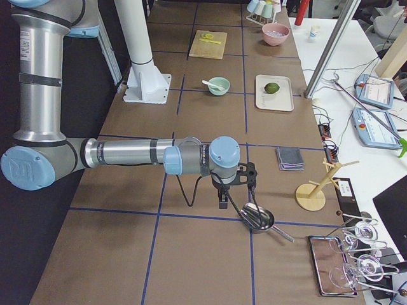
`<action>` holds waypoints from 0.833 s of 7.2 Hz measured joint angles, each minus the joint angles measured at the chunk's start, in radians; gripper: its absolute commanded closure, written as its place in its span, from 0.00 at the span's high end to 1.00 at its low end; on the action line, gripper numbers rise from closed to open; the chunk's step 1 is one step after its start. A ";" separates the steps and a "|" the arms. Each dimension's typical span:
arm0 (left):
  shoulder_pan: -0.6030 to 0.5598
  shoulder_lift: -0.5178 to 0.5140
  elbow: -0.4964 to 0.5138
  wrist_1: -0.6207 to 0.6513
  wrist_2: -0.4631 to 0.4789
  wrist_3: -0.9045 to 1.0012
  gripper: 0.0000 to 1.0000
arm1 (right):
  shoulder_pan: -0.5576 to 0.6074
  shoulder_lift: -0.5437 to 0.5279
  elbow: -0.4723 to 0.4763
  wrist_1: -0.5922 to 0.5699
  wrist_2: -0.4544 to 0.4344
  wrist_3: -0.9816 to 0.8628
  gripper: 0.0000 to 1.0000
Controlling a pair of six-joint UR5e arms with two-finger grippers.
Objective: Place spoon in bowl
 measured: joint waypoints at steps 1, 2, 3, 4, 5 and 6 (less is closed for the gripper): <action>-0.001 -0.002 0.018 -0.008 -0.001 -0.003 1.00 | 0.000 0.000 0.000 0.001 0.000 0.000 1.00; 0.001 -0.005 0.034 -0.018 -0.001 -0.005 1.00 | 0.000 0.000 0.000 0.002 0.000 -0.001 1.00; 0.005 -0.006 0.046 -0.032 -0.001 -0.005 1.00 | 0.000 0.000 0.000 0.002 -0.001 -0.001 1.00; 0.012 -0.006 0.052 -0.042 0.000 -0.006 1.00 | 0.000 0.000 0.000 0.002 -0.001 -0.001 1.00; 0.020 -0.006 0.054 -0.046 0.001 -0.006 1.00 | 0.000 0.000 0.000 0.002 -0.001 -0.001 1.00; 0.024 -0.006 0.055 -0.047 0.002 -0.006 1.00 | 0.000 0.000 0.000 0.002 -0.001 -0.001 1.00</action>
